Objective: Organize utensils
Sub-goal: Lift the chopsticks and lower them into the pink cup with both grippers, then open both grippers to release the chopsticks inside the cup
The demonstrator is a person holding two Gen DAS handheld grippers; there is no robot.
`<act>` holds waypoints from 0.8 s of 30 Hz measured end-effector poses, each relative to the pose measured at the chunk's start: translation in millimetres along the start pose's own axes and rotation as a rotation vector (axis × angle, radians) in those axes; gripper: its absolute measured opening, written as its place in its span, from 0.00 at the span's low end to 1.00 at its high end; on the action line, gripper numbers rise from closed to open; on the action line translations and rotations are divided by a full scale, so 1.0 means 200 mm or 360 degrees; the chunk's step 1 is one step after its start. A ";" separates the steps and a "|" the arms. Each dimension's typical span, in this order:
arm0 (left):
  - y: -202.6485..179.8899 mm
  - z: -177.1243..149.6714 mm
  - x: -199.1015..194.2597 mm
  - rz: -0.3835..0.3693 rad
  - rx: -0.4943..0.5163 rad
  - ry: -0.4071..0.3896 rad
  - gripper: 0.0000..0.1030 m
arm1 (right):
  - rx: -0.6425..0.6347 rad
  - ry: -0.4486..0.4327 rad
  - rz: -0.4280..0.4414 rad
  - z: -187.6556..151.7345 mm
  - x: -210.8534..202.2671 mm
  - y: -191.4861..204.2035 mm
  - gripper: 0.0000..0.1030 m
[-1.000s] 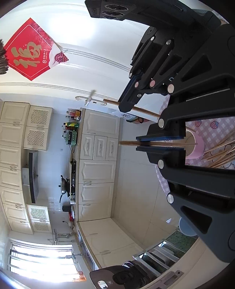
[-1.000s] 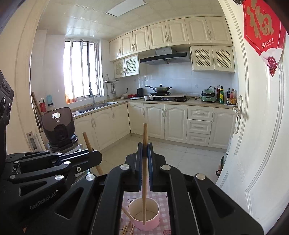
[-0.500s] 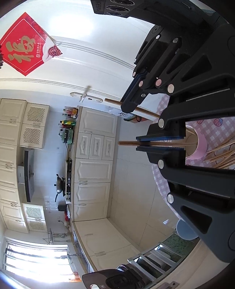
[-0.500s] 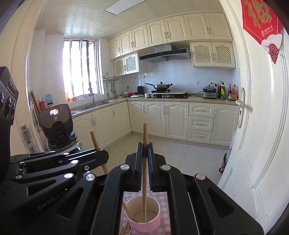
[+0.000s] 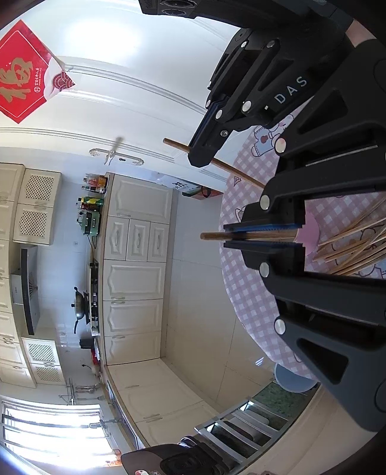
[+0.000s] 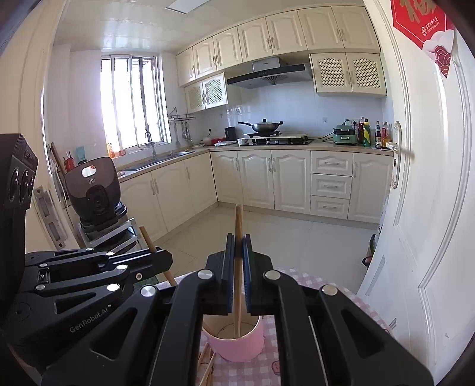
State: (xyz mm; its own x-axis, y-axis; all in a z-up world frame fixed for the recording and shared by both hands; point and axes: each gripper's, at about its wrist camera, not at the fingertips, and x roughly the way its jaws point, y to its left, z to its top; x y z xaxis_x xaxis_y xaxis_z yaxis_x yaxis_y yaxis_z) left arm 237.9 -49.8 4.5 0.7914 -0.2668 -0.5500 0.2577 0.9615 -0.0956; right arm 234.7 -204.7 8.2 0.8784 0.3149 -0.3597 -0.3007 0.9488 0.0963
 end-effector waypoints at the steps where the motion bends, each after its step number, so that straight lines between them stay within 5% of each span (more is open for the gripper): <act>1: 0.00 -0.01 0.00 0.0004 -0.0007 0.0010 0.06 | 0.0004 0.0011 0.0000 -0.01 0.00 0.00 0.04; 11: 0.00 -0.06 0.00 0.0055 0.0005 0.0062 0.07 | 0.0032 0.0095 -0.0008 -0.09 0.01 0.01 0.05; 14: 0.01 -0.08 -0.01 0.0086 -0.0019 0.0064 0.33 | 0.0059 0.0107 -0.0001 -0.10 0.00 0.01 0.06; 15: 0.01 -0.08 -0.02 0.0121 -0.0025 0.0044 0.62 | 0.0072 0.0108 0.0007 -0.11 -0.01 0.01 0.11; 20: 0.01 -0.10 -0.08 0.0158 -0.0012 -0.0010 0.66 | 0.0098 0.0097 -0.0001 -0.12 -0.05 0.01 0.31; 24: 0.04 -0.12 -0.13 0.0152 -0.0049 -0.0014 0.66 | 0.0116 0.0092 0.0009 -0.15 -0.10 0.02 0.34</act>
State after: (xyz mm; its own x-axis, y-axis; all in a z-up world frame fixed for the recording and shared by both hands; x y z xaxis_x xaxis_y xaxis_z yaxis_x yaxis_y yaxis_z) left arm 206.2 -34.3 -3.1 0.8163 -0.1744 -0.5507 0.1638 0.9841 -0.0689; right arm 204.8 -207.7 -11.0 0.8530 0.3205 -0.4119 -0.2762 0.9469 0.1648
